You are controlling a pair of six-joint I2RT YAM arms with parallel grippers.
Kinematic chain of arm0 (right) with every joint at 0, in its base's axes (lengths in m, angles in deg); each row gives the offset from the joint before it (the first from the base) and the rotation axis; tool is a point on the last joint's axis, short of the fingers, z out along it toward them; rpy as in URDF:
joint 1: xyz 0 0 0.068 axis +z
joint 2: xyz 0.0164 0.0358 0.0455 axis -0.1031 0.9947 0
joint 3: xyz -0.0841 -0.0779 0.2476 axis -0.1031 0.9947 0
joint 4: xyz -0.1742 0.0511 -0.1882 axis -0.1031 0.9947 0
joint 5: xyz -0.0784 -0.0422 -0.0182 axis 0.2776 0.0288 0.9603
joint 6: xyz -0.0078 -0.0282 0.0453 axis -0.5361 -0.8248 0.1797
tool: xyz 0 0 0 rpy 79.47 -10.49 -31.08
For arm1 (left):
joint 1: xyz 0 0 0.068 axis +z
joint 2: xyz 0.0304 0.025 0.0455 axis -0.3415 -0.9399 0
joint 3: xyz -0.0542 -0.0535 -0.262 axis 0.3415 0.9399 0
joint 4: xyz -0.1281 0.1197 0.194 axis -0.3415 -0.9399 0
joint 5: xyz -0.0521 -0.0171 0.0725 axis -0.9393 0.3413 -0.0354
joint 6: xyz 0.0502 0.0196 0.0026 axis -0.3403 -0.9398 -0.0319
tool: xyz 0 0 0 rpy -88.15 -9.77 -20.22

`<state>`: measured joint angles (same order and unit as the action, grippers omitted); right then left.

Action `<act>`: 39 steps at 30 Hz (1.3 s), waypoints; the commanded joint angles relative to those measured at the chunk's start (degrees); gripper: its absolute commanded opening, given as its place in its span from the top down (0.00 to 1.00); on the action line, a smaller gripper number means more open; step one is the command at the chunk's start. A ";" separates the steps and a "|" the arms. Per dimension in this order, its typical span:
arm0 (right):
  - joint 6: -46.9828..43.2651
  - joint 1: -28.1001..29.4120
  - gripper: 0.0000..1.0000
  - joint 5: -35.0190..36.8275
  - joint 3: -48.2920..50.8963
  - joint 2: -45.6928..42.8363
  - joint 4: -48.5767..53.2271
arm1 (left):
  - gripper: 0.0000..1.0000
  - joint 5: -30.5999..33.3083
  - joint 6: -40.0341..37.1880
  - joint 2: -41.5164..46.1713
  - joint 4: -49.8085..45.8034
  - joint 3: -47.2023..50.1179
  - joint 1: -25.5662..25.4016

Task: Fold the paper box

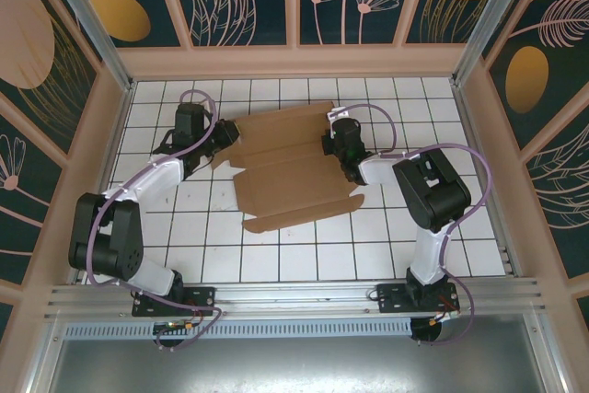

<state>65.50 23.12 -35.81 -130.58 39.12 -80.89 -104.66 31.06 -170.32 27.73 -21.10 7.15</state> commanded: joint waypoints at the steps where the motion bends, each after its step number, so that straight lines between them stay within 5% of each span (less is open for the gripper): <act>1: -0.55 0.80 0.94 0.01 0.98 2.96 7.74 | 0.80 -0.16 -1.79 -1.00 0.38 -1.18 -0.13; 10: -0.98 0.76 0.95 1.79 1.31 2.58 7.53 | 0.76 2.88 -7.96 5.57 -5.93 0.88 -0.03; 20: -1.59 0.76 0.95 2.84 3.66 0.59 4.22 | 0.86 5.06 -10.67 13.83 -8.16 2.46 0.79; 29: -2.48 1.27 0.95 4.01 5.54 0.08 1.12 | 0.93 20.30 -2.31 19.09 -7.45 7.34 10.56; 39: -2.63 1.37 0.95 3.65 5.70 -0.03 1.09 | 0.83 3.95 -2.80 -1.39 -0.71 5.42 12.49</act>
<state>65.15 24.08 -33.21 -127.09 38.69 -86.09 -95.24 28.92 -171.35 23.68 -15.02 19.89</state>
